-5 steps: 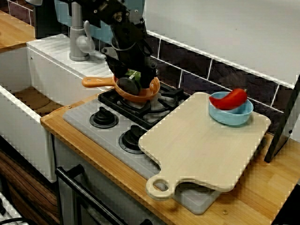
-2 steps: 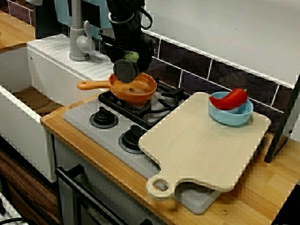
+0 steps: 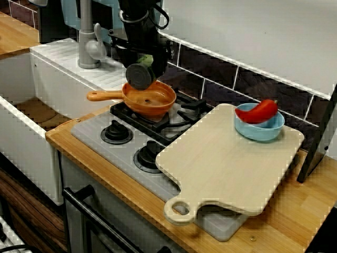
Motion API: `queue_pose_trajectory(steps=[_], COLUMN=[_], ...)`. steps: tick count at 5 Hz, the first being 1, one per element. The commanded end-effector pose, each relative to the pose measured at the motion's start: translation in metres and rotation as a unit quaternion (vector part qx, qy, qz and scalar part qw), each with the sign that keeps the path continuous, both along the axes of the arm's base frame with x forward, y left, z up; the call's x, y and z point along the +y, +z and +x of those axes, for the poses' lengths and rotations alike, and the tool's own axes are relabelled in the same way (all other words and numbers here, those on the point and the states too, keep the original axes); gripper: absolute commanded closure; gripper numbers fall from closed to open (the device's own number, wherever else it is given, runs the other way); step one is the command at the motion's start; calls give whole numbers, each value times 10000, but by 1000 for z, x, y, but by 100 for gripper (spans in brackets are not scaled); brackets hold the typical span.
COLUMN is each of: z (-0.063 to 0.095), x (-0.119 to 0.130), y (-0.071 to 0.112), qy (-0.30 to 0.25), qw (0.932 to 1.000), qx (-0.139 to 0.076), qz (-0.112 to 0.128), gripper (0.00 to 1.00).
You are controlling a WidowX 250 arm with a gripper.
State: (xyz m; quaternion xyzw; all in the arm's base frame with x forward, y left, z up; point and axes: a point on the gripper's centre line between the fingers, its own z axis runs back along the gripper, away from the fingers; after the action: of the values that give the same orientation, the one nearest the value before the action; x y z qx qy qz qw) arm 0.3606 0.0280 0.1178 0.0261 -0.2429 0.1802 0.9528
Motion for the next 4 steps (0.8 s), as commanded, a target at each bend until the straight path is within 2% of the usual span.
queue_pose_trajectory(steps=[1,4], z=[-2,4], x=[-8,-19], y=[2,-26], qy=[-47,-111], qw=[9995,9989], qx=[-234,-67], qz=[218,450], gripper=[0,0])
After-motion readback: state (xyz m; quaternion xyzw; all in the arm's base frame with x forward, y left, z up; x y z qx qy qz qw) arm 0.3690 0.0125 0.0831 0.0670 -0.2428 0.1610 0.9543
